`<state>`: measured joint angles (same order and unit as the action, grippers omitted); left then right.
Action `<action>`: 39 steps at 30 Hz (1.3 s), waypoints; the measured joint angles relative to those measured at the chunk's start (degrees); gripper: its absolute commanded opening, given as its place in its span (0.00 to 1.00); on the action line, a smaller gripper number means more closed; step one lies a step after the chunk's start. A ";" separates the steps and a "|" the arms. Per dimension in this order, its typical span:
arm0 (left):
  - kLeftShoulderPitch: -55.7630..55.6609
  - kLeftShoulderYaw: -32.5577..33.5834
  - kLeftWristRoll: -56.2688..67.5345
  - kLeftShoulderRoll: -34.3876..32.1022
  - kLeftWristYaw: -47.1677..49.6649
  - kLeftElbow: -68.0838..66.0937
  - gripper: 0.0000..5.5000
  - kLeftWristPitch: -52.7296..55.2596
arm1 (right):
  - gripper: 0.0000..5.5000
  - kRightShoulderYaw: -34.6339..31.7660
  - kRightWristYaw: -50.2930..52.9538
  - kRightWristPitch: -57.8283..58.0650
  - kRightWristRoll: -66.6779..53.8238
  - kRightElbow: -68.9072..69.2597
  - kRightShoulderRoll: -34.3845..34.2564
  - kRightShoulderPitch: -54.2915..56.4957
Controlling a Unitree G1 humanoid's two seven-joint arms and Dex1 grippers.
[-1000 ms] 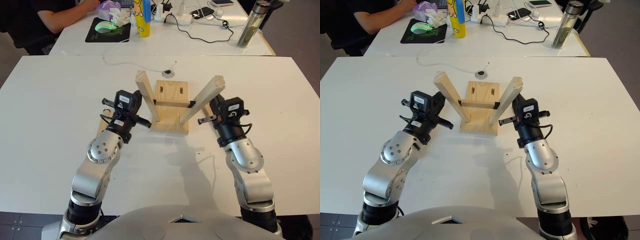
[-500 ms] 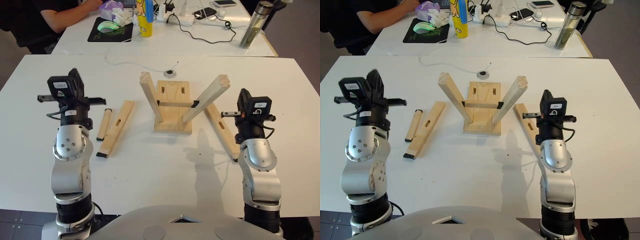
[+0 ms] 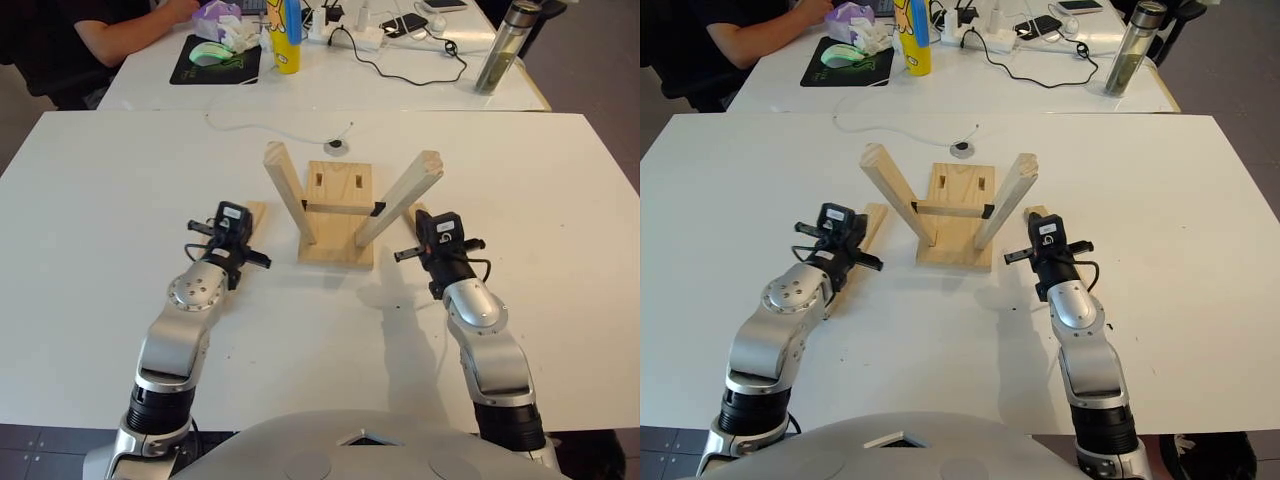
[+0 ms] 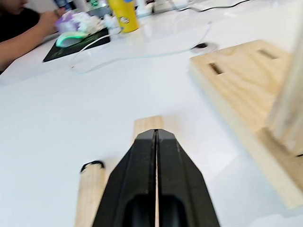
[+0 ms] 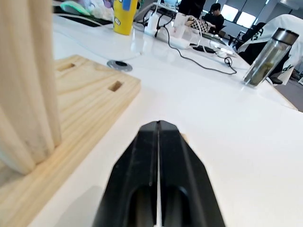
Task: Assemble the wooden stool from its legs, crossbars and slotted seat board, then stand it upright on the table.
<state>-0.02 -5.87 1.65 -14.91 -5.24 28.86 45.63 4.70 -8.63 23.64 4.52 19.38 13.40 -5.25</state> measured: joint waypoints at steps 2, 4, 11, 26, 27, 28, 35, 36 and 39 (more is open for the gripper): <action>-0.02 0.12 0.49 -0.39 -1.68 -1.18 0.01 0.01 | 0.00 -0.43 -4.21 -2.83 -1.91 -6.40 1.65 3.34; -0.43 -0.31 1.88 -1.97 -5.46 -2.77 0.01 -0.03 | 0.00 -1.58 -8.21 -6.55 -4.25 -12.91 2.82 7.40; -2.24 -1.09 11.81 -14.23 -28.55 -6.90 0.01 0.34 | 0.00 -4.56 -21.22 -20.39 -9.23 -40.53 7.43 21.13; -5.39 -11.31 12.72 -14.78 -36.81 -11.63 0.01 -4.00 | 0.00 -1.58 -38.47 -26.91 -15.17 -47.09 3.06 25.62; -5.88 -11.31 12.27 -13.53 -35.26 -12.52 0.01 -3.99 | 0.00 -1.33 -38.82 -26.91 -15.04 -47.03 3.08 25.62; -6.72 -11.22 11.39 -11.86 -32.85 -13.80 0.01 -4.01 | 0.00 -0.89 -39.24 -26.83 -14.93 -46.99 3.13 25.63; -7.59 -10.75 6.76 -8.85 -25.14 -17.52 0.01 -4.70 | 0.00 1.34 -42.33 -25.64 -14.97 -43.73 3.68 24.39; -7.71 -10.65 6.13 -8.88 -24.59 -17.63 0.01 -4.80 | 0.00 2.47 -42.74 -25.13 -14.94 -42.10 3.58 23.60; -8.24 -9.73 4.78 -8.96 -22.88 -18.42 0.01 -4.78 | 0.00 5.51 -42.62 -23.22 -14.71 -37.33 1.60 21.53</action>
<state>-8.25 -15.60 6.43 -23.87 -28.11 10.45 40.85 10.21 -51.25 0.42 -10.19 -17.95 15.01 16.28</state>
